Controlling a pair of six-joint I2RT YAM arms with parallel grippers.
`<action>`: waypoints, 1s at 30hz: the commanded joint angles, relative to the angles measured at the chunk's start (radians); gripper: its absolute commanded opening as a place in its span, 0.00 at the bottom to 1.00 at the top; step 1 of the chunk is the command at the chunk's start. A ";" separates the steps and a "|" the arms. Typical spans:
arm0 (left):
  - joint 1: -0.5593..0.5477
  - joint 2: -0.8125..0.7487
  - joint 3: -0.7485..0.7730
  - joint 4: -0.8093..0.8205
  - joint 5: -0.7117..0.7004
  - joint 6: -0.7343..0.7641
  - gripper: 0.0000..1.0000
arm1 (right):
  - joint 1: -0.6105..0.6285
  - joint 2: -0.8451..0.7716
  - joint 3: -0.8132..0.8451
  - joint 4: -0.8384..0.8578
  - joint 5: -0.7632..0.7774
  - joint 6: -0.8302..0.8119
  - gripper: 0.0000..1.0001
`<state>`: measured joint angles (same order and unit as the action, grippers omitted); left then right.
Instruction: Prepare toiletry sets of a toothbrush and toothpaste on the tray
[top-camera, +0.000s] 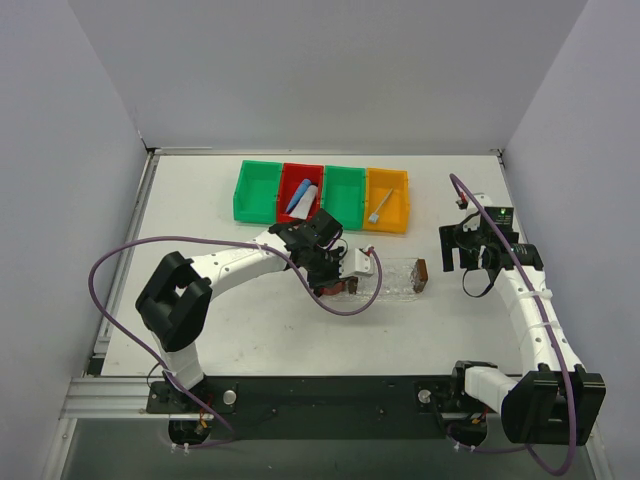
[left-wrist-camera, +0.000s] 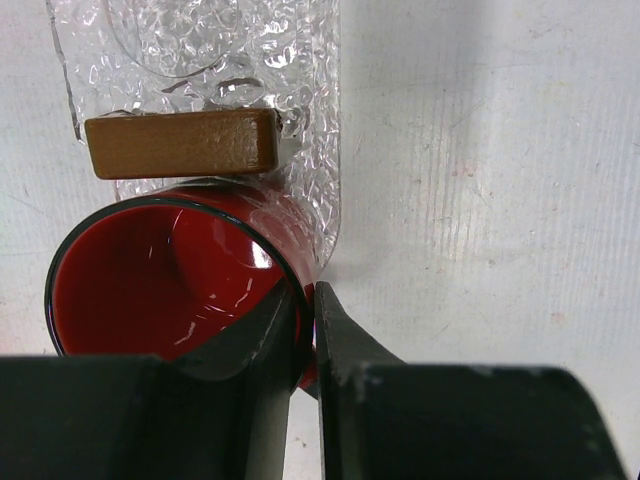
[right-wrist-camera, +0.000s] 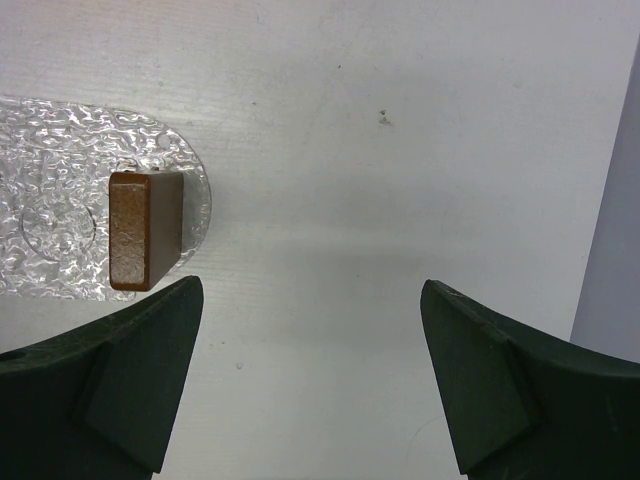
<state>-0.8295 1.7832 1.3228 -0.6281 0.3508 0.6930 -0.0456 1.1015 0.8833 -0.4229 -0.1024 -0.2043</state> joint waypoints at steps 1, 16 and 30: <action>0.003 -0.041 0.023 0.014 -0.016 0.017 0.23 | -0.005 -0.005 -0.007 -0.001 -0.006 -0.004 0.85; 0.001 -0.076 0.023 0.016 -0.013 -0.007 0.35 | -0.008 -0.005 -0.007 -0.002 -0.006 -0.003 0.85; 0.001 -0.179 0.010 0.025 0.000 -0.049 0.48 | -0.010 -0.008 -0.001 -0.007 -0.014 0.000 0.85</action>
<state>-0.8295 1.6859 1.3224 -0.6262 0.3252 0.6628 -0.0471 1.1015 0.8833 -0.4232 -0.1024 -0.2043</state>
